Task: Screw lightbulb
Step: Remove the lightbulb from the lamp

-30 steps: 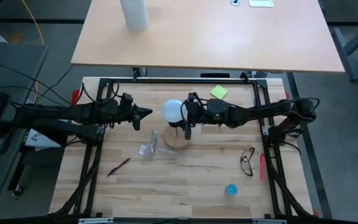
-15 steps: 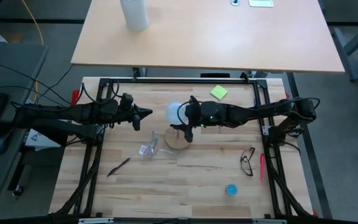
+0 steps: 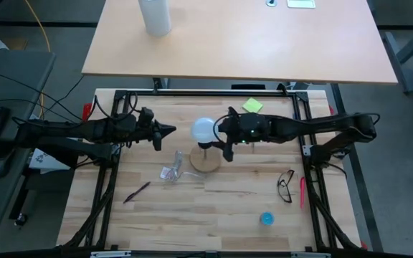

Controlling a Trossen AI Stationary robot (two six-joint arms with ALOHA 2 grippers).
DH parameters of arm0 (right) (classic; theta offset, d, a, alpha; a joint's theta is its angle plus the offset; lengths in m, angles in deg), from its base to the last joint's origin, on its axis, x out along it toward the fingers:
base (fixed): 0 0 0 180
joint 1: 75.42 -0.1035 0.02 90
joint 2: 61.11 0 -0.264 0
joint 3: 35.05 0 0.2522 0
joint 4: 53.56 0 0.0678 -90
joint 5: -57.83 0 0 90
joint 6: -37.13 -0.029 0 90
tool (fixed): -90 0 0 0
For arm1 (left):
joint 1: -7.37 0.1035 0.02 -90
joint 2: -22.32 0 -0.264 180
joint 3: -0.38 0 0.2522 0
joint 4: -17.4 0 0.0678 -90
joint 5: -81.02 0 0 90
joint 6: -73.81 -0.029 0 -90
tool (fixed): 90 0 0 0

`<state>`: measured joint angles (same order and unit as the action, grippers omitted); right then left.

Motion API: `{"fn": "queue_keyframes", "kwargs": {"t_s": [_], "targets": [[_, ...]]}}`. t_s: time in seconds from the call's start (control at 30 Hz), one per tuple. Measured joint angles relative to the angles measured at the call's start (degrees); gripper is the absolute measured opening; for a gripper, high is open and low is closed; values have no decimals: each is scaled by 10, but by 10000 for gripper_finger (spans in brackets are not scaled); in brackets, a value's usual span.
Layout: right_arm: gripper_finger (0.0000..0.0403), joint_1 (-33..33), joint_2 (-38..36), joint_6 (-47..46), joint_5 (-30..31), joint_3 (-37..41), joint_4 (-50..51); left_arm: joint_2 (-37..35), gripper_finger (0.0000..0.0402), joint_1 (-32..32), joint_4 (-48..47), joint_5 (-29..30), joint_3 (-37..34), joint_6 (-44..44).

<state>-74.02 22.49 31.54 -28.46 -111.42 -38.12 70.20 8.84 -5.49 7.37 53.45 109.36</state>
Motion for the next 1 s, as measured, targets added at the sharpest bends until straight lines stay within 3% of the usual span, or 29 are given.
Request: {"fn": "queue_keyframes", "kwargs": {"t_s": [0.27, 0.37, 0.47, 0.53, 0.57, 0.73, 0.87, 1.0], "targets": [[246, -3, -64, -3, 3, 1, 169, 1, 0, 21, 21, 36, 0, 11], [210, -30, -94, -67, 35, 1, 214, 8, 0, 67, 56, 28, 0, -5], [110, -74, -115, -130, 66, 1, 197, 34, 0, 140, 110, -42, 0, -40], [33, -105, -115, -159, 82, 0, 162, 66, 0, 192, 159, -131, 0, -49], [19, -120, -111, -171, 89, 0, 145, 87, 0, 213, 187, -181, 0, -50], [3, -168, -74, -208, 142, 0, 30, 179, 0, 258, 333, -343, 10, -43], [1, -172, -50, -197, 159, 0, -42, 213, 0, 246, 352, -378, 38, -64], [1, -164, -29, -178, 162, -18, -39, 231, 0, 222, 345, -381, 57, -84]]}}
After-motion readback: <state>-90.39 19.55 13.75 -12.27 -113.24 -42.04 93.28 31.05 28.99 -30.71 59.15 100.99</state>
